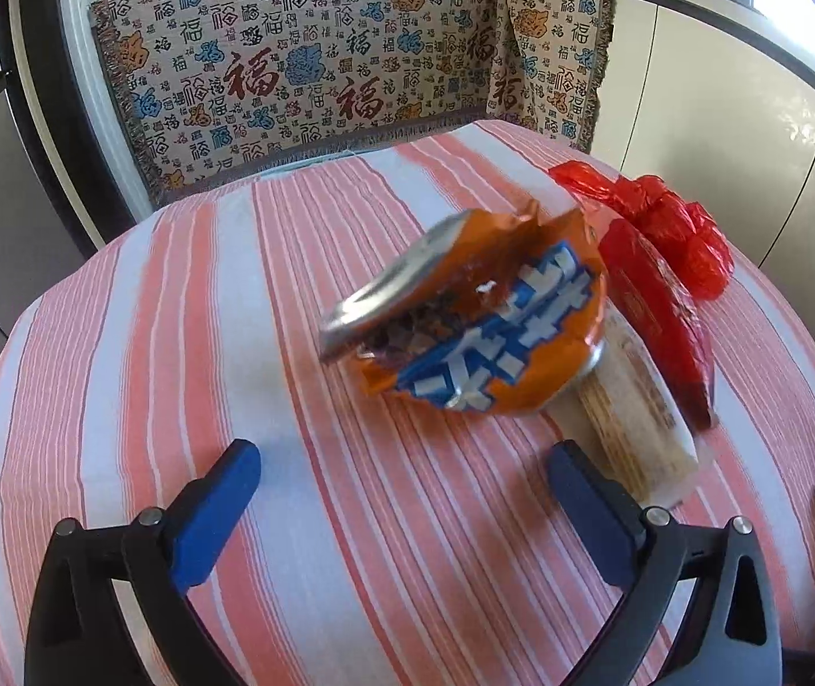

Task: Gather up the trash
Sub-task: 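Close the left tool on the orange snack wrapper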

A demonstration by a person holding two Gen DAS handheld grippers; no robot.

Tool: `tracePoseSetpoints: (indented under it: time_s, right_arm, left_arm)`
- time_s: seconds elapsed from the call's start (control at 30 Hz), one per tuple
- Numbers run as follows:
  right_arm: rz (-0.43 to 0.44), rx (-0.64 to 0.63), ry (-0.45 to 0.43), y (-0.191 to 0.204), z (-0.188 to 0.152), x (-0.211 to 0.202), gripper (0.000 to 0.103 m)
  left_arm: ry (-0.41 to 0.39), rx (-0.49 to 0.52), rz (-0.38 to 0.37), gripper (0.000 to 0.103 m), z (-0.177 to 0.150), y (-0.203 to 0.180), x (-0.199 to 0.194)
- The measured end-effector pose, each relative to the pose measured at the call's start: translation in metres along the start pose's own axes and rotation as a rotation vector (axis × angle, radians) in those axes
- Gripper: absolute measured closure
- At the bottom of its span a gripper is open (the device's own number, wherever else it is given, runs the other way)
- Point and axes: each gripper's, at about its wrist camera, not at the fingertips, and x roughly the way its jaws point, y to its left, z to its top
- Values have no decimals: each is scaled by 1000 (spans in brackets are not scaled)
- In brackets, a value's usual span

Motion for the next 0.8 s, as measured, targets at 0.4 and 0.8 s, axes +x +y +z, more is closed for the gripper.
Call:
tracePoseSetpoints:
  time_s: [0.4, 0.8]
  right_arm:
    - [-6, 3, -1, -1, 0, -2, 1]
    - [4, 6, -3, -3, -2, -5, 1]
  left_arm:
    - [-70, 187, 18, 17, 33, -16, 13]
    - [-56, 32, 99, 37, -21, -7, -40]
